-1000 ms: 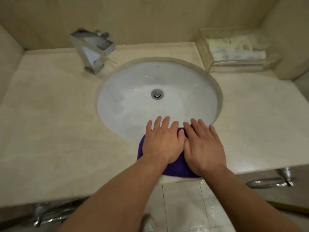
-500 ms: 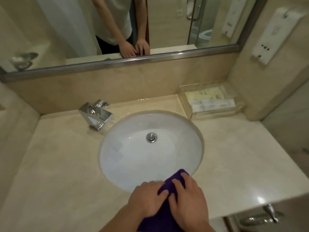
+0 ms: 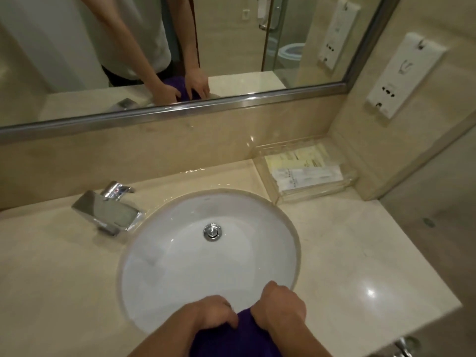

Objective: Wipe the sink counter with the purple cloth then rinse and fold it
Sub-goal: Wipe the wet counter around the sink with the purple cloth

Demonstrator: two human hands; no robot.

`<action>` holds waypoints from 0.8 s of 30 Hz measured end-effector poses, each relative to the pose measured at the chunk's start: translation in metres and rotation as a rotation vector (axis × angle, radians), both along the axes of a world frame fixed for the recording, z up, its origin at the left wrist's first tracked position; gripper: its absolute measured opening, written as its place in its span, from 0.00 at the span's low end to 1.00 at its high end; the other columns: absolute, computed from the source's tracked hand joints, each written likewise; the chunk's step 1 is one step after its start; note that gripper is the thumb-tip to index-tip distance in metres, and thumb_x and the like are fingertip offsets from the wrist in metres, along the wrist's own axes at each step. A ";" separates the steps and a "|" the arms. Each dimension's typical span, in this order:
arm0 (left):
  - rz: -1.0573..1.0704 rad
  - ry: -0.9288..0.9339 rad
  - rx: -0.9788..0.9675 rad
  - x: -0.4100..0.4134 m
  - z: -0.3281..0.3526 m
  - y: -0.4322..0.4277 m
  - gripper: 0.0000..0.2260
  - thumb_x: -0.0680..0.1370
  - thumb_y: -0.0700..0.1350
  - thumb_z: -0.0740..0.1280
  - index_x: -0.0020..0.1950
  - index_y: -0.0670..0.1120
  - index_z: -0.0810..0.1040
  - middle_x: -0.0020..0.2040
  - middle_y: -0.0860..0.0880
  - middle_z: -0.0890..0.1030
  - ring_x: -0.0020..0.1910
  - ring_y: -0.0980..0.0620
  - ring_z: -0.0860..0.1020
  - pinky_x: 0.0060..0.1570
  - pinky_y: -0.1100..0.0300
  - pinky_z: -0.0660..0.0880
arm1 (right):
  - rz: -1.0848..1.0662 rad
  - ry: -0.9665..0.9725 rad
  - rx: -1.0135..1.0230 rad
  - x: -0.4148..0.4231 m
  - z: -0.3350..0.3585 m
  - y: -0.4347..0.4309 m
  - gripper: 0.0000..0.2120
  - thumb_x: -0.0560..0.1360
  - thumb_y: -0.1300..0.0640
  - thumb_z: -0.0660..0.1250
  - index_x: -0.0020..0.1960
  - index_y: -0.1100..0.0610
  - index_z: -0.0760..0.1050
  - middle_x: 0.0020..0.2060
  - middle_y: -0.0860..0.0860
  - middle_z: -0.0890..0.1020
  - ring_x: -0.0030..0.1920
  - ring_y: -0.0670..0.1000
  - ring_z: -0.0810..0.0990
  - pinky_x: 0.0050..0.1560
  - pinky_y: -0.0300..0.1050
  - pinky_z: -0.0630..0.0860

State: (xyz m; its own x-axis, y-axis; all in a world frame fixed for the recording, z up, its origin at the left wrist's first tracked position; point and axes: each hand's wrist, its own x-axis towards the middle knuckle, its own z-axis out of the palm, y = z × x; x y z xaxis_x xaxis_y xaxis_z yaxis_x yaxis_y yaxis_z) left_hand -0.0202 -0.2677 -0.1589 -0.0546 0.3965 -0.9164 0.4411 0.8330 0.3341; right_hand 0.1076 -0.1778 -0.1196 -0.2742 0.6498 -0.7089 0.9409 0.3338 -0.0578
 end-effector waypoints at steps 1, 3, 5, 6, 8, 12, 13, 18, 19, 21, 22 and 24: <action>-0.026 -0.008 -0.013 -0.005 -0.001 0.005 0.25 0.66 0.55 0.72 0.61 0.47 0.82 0.61 0.50 0.80 0.59 0.51 0.78 0.60 0.57 0.75 | -0.010 -0.016 -0.030 -0.003 0.001 0.006 0.13 0.75 0.51 0.62 0.59 0.52 0.74 0.56 0.49 0.80 0.52 0.50 0.79 0.48 0.43 0.74; -0.054 -0.021 -0.031 -0.014 -0.004 0.016 0.24 0.65 0.54 0.74 0.59 0.46 0.84 0.58 0.50 0.82 0.56 0.50 0.80 0.58 0.57 0.77 | -0.031 -0.038 -0.087 -0.007 0.002 0.016 0.09 0.75 0.51 0.64 0.54 0.51 0.74 0.50 0.49 0.80 0.46 0.50 0.77 0.45 0.43 0.73; -0.085 -0.038 -0.030 -0.019 -0.003 0.026 0.21 0.68 0.50 0.75 0.58 0.44 0.84 0.54 0.50 0.82 0.55 0.49 0.80 0.54 0.59 0.77 | -0.044 -0.057 -0.143 -0.009 0.003 0.027 0.11 0.73 0.50 0.69 0.53 0.51 0.73 0.48 0.48 0.79 0.48 0.50 0.78 0.45 0.43 0.73; -0.100 -0.049 -0.037 -0.020 -0.002 0.031 0.20 0.69 0.49 0.75 0.59 0.44 0.83 0.54 0.49 0.81 0.57 0.48 0.80 0.54 0.59 0.77 | -0.041 -0.069 -0.175 -0.010 0.002 0.032 0.14 0.72 0.49 0.71 0.54 0.52 0.74 0.50 0.49 0.80 0.50 0.51 0.79 0.46 0.44 0.73; -0.132 -0.078 -0.075 -0.023 0.001 0.039 0.21 0.71 0.48 0.75 0.62 0.43 0.82 0.56 0.48 0.80 0.60 0.46 0.79 0.55 0.57 0.77 | -0.017 -0.099 -0.234 -0.012 0.000 0.041 0.21 0.69 0.48 0.75 0.59 0.53 0.75 0.56 0.50 0.81 0.54 0.52 0.79 0.49 0.45 0.74; -0.176 -0.183 -0.171 -0.030 0.014 0.052 0.20 0.76 0.44 0.71 0.67 0.45 0.78 0.65 0.43 0.79 0.54 0.47 0.79 0.54 0.53 0.78 | 0.070 -0.125 -0.371 -0.021 -0.008 0.058 0.27 0.68 0.49 0.77 0.64 0.57 0.75 0.61 0.53 0.80 0.60 0.54 0.79 0.61 0.49 0.76; -0.184 -0.205 -0.184 -0.032 0.017 0.055 0.20 0.77 0.42 0.70 0.68 0.46 0.77 0.67 0.43 0.78 0.51 0.48 0.80 0.50 0.55 0.79 | 0.094 -0.129 -0.419 -0.025 -0.007 0.063 0.28 0.69 0.51 0.77 0.65 0.59 0.75 0.62 0.54 0.79 0.61 0.55 0.79 0.63 0.50 0.76; -0.246 -0.228 -0.194 -0.035 0.027 0.073 0.20 0.79 0.39 0.67 0.71 0.42 0.73 0.69 0.38 0.75 0.45 0.48 0.79 0.35 0.63 0.79 | 0.199 -0.144 -0.569 -0.034 0.000 0.085 0.22 0.73 0.54 0.74 0.64 0.62 0.77 0.60 0.57 0.82 0.41 0.52 0.80 0.55 0.48 0.79; -0.231 -0.207 -0.181 -0.036 0.028 0.077 0.20 0.79 0.40 0.68 0.70 0.41 0.73 0.68 0.38 0.76 0.46 0.47 0.79 0.36 0.62 0.79 | 0.209 -0.150 -0.573 -0.035 -0.001 0.089 0.19 0.74 0.54 0.73 0.62 0.62 0.78 0.58 0.58 0.82 0.36 0.51 0.78 0.51 0.47 0.79; -0.165 -0.152 -0.143 -0.041 0.031 0.086 0.19 0.78 0.47 0.69 0.68 0.43 0.75 0.66 0.41 0.78 0.50 0.46 0.79 0.45 0.57 0.79 | 0.207 -0.143 -0.575 -0.038 -0.003 0.096 0.13 0.75 0.55 0.72 0.55 0.63 0.78 0.57 0.59 0.83 0.35 0.52 0.78 0.47 0.47 0.79; -0.121 -0.132 -0.137 -0.043 0.033 0.089 0.21 0.77 0.52 0.70 0.67 0.44 0.77 0.65 0.42 0.79 0.53 0.46 0.80 0.51 0.55 0.79 | 0.213 -0.126 -0.563 -0.039 -0.004 0.099 0.13 0.76 0.54 0.72 0.55 0.63 0.78 0.57 0.58 0.83 0.38 0.53 0.80 0.48 0.48 0.79; -0.016 -0.092 -0.157 -0.049 0.033 0.093 0.29 0.71 0.63 0.71 0.66 0.47 0.79 0.62 0.46 0.81 0.58 0.47 0.81 0.60 0.52 0.77 | 0.246 -0.089 -0.515 -0.042 -0.005 0.106 0.20 0.75 0.51 0.72 0.62 0.62 0.77 0.56 0.56 0.81 0.47 0.54 0.80 0.50 0.47 0.78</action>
State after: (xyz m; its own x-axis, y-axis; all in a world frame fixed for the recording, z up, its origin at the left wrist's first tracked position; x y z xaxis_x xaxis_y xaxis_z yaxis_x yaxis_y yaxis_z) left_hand -0.0697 -0.1747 -0.1258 0.0370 0.2481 -0.9680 0.4284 0.8712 0.2397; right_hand 0.0661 -0.0722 -0.1249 -0.2978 0.1396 -0.9444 0.8480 0.4929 -0.1945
